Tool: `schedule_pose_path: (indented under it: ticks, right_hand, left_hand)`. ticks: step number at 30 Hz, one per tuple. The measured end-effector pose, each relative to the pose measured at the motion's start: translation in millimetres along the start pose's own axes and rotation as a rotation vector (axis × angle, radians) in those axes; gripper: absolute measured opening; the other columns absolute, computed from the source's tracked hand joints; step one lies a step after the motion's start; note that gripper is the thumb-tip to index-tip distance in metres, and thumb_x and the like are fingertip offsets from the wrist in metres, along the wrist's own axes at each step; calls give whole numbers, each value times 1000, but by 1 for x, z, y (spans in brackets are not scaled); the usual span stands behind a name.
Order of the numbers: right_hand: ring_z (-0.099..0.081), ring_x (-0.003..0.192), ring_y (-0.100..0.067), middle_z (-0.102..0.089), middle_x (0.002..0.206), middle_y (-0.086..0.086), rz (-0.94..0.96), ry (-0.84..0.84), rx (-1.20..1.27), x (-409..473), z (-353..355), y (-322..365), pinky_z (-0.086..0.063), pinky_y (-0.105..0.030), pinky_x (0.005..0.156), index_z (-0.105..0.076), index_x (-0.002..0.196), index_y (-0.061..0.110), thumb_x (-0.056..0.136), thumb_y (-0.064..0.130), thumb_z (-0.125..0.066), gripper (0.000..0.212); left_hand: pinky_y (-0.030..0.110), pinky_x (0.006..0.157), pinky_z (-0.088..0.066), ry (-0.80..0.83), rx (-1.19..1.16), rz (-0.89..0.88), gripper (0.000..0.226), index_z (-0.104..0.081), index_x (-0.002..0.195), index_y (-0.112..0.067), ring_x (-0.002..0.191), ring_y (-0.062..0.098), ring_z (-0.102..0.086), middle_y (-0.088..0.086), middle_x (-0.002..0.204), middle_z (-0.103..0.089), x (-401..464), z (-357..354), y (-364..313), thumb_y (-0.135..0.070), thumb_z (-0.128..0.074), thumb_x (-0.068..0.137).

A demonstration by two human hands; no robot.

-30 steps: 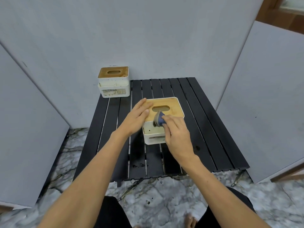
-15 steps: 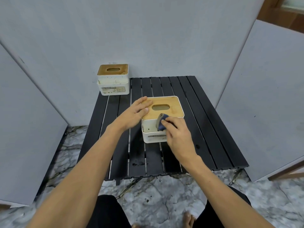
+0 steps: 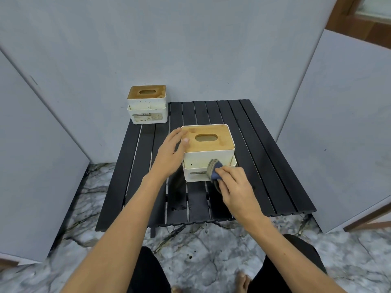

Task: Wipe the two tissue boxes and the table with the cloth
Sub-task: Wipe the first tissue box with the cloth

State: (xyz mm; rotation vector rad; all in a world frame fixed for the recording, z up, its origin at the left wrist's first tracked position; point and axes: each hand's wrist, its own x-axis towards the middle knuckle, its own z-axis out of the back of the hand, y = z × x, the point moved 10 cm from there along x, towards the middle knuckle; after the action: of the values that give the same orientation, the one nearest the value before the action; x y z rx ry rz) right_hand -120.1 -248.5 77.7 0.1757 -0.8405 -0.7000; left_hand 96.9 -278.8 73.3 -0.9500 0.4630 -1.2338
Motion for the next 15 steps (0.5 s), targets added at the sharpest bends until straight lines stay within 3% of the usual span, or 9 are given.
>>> schedule_pose_path:
  ticks: [3,6,9,11,15]
  right_hand:
    - [-57,97,-25,-64,110,-9,43,54,1,-14,-12,6,-55,-37,81,-66,115,-2,86,-3,-62,28]
    - [-61,101,-26,-66,113,-7,86,155,-9,-33,-30,12,-55,-41,83,-65,115,3,85,-1,-64,30]
    - [-64,108,-24,-68,115,-6,100,224,-47,-53,-44,22,-55,-38,87,-67,116,7,81,3,-71,35]
    - [-65,109,-20,-70,116,-3,126,218,-102,-60,-47,30,-54,-36,92,-70,114,10,88,15,-63,28]
    - [-56,125,-15,-64,131,2,30,383,-78,-64,-58,28,-28,-31,114,-67,124,18,102,38,-35,44]
  left_hand:
    - [26,116,-28,-10,-8,10,48,-47,149,-21,136,-2,-32,-6,157,-38,-15,-1,1,-42,-42,106]
    - [34,115,-38,-22,-37,14,46,-46,149,-25,135,6,-44,-8,153,-43,-31,-1,5,-41,-44,106]
    - [34,108,-45,6,-96,38,49,-41,149,-38,132,6,-50,-12,151,-47,-45,-5,9,-48,-49,103]
    - [33,104,-48,31,-137,63,51,-39,147,-47,133,6,-51,-15,149,-49,-52,-9,9,-53,-55,99]
    - [33,102,-51,66,-164,59,66,-37,143,-51,130,-3,-49,-27,140,-51,-61,-19,0,-45,-73,88]
